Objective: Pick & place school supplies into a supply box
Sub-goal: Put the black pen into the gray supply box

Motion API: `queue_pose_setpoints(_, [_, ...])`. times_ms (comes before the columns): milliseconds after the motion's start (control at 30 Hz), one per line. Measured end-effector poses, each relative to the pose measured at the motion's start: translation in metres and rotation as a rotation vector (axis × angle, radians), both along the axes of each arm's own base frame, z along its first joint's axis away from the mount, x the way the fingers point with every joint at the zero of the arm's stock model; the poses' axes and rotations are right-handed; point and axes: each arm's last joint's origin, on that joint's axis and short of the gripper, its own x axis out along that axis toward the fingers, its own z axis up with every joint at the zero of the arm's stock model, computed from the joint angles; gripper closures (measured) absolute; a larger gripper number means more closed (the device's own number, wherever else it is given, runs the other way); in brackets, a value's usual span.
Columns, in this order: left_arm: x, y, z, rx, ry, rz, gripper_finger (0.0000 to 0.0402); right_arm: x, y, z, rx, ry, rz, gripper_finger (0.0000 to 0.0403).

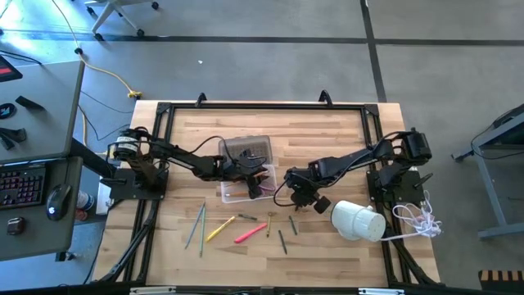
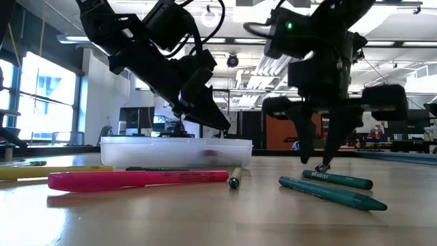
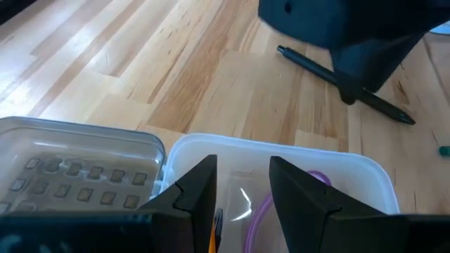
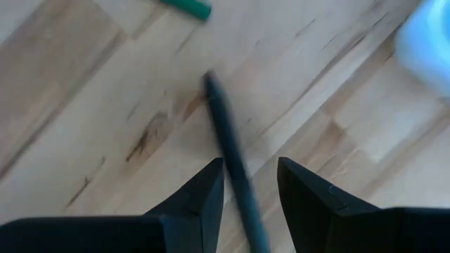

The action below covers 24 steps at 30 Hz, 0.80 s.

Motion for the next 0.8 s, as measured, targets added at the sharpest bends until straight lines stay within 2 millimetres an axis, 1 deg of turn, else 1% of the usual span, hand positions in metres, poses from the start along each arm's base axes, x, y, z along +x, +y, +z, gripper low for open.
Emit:
queue_pose_setpoints(233, [0.000, 0.000, 0.002, 0.007, -0.011, 0.009, 0.0234, 0.003, -0.005, -0.015, 0.021, 0.050, -0.006, 0.0284])
queue_pose_setpoints(367, [-0.004, 0.003, 0.011, 0.071, -0.011, 0.103, 0.0234, 0.005, -0.008, -0.017, 0.017, 0.046, -0.016, 0.0289])
queue_pose_setpoints(467, [-0.011, 0.006, 0.028, 0.112, -0.005, 0.168, 0.0234, 0.005, -0.011, -0.015, 0.021, 0.037, -0.026, 0.0311])
queue_pose_setpoints(533, [-0.020, 0.007, 0.040, 0.139, 0.045, 0.197, 0.0234, 0.005, -0.014, -0.016, 0.022, 0.033, -0.035, 0.0335])
queue_pose_setpoints(600, [-0.025, 0.008, 0.058, 0.168, 0.068, 0.234, 0.0234, 0.005, -0.017, -0.016, 0.027, 0.035, -0.052, 0.0363])
queue_pose_setpoints(667, [-0.036, 0.009, 0.073, 0.191, 0.121, 0.281, 0.0234, 0.005, -0.019, -0.016, 0.043, 0.034, -0.064, 0.0388])
queue_pose_setpoints(733, [-0.042, 0.011, 0.089, 0.186, 0.129, 0.352, 0.0234, 0.006, -0.020, -0.014, 0.062, 0.024, -0.073, 0.0392])
queue_pose_setpoints(800, [-0.054, 0.012, 0.100, 0.195, 0.185, 0.419, 0.0234, 0.007, -0.020, -0.013, 0.073, 0.018, -0.108, 0.0381])
